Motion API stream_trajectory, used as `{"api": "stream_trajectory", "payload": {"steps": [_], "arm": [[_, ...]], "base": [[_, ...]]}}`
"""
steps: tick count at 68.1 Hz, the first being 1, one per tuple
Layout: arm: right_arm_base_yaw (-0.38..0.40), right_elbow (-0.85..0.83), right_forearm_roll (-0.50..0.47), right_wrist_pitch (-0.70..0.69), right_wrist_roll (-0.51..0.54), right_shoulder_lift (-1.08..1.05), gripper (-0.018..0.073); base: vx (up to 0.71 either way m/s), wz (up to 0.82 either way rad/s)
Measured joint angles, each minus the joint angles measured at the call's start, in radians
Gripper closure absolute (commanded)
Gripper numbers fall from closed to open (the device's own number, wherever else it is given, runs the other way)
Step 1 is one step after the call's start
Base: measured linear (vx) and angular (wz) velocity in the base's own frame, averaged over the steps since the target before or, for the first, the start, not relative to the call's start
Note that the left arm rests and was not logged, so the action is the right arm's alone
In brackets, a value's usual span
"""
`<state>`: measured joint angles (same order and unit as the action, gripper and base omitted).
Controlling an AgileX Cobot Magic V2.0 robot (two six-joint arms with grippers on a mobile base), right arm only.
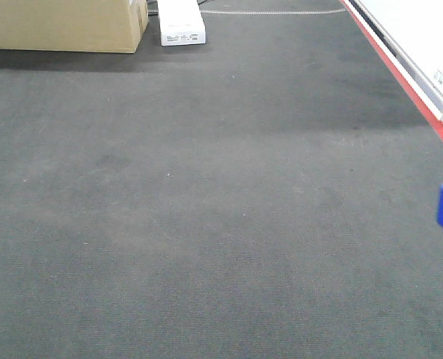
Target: Pour parts from conveyor to right shelf
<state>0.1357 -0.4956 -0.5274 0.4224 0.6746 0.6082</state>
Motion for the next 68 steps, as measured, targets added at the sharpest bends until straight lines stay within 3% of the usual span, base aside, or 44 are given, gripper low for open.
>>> {"api": "stream_trajectory", "payload": {"steps": [10, 26, 44, 58, 68], "arm": [[0.000, 0.115, -0.005, -0.031, 0.001, -0.199, 0.0565], [-0.004, 0.145, -0.060, -0.025, -0.021, -0.384, 0.0564], [-0.157, 0.145, -0.005, -0.022, -0.052, -0.408, 0.0564], [-0.167, 0.145, 0.152, -0.021, -0.272, -0.344, 0.0564], [-0.167, 0.145, 0.340, -0.016, -0.471, -0.304, 0.0564]], "base": [[0.00, 0.00], [0.00, 0.00], [0.00, 0.00], [0.00, 0.00], [0.00, 0.00]]}}
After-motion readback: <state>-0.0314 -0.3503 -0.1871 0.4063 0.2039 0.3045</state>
